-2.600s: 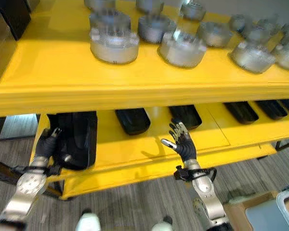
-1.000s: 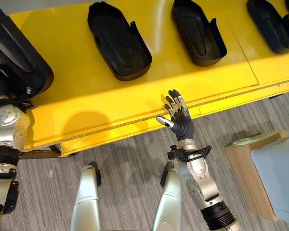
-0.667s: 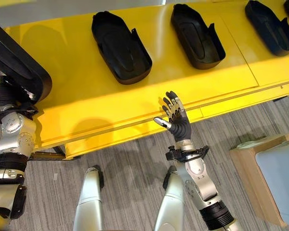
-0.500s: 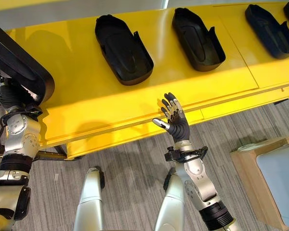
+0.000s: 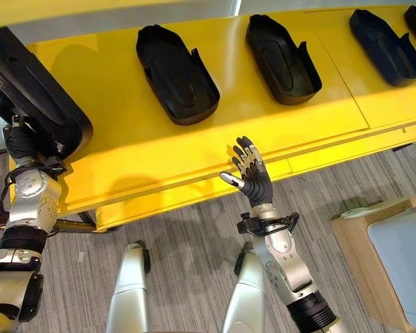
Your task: Move parts from the plastic box to the shelf.
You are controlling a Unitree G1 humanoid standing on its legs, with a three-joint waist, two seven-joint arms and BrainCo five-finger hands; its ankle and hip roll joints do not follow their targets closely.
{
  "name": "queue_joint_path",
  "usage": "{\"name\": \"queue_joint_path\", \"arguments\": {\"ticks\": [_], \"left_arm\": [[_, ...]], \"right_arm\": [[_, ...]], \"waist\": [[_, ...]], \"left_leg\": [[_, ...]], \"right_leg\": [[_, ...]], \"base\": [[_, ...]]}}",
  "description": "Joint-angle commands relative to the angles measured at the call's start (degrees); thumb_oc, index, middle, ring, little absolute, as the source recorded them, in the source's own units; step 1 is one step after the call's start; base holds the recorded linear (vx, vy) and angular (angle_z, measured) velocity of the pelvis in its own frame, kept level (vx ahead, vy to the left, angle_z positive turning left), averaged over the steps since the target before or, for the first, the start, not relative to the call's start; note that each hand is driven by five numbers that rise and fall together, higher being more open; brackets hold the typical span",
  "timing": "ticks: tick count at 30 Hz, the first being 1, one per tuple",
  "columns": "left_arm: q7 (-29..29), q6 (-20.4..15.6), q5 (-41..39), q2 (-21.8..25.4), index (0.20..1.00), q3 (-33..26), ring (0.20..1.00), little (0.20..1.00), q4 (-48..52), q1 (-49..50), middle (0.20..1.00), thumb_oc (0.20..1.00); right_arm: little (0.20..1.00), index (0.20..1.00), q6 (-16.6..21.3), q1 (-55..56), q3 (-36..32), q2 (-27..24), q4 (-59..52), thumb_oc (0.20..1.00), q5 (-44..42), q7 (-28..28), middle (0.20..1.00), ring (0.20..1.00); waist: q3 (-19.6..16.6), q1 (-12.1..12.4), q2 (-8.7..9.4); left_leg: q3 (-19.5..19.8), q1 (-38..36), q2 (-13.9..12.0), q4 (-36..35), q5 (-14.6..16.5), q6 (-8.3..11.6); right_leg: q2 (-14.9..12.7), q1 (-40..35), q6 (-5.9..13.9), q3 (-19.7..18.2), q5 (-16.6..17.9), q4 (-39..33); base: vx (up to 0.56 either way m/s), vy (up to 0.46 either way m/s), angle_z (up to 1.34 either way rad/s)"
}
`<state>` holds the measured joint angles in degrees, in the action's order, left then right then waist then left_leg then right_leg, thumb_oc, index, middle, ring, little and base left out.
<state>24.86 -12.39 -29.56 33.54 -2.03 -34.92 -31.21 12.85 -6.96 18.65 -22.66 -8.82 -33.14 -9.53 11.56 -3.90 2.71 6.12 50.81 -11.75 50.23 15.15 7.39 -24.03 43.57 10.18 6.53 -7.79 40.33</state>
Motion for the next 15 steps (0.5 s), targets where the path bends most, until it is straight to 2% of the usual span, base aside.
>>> {"name": "queue_joint_path", "arguments": {"ticks": [1, 9, 15], "left_arm": [[-2.2, 9.3, 1.9, -5.7, 0.2, 4.1, 0.2, 0.2, -7.3, 6.2, 0.2, 0.2], [-2.7, 11.3, 6.4, -6.0, 0.2, 2.9, 0.2, 0.2, -9.0, 8.1, 0.2, 0.2], [-2.6, 9.8, 0.8, -5.1, 0.2, -0.7, 0.2, 0.2, -9.0, 10.9, 0.2, 0.2]], "right_arm": [[1.0, 1.0, 2.1, -4.2, -2.9, 0.1, -3.5, 1.0, -1.1, 1.0, 1.0, 1.0], [1.0, 1.0, 1.4, -4.7, -2.9, -0.1, -3.5, 1.0, -1.2, 1.7, 1.0, 1.0], [1.0, 1.0, 1.4, -4.3, -3.1, -0.3, -3.7, 1.0, -1.1, 1.9, 1.0, 1.0]], "waist": [[5.0, 0.3, 0.41], [5.6, 0.6, 0.35], [6.1, 1.0, 0.06]], "left_leg": [[-0.3, -4.6, -0.5, -6.6, -2.8, -1.17], [-0.4, -6.0, -0.5, -6.6, -2.5, -1.19], [-0.6, -6.3, -0.5, -6.6, -2.7, -1.08]], "right_leg": [[0.0, 1.5, -1.8, -1.7, -2.4, 5.1], [-0.1, 0.0, -1.83, -1.8, -2.6, 5.0], [0.0, -0.3, -1.85, -1.9, -2.5, 4.7]], "base": [[0.01, 0.0, -0.03], [0.0, 0.0, 0.0], [0.0, 0.0, 0.0]]}}
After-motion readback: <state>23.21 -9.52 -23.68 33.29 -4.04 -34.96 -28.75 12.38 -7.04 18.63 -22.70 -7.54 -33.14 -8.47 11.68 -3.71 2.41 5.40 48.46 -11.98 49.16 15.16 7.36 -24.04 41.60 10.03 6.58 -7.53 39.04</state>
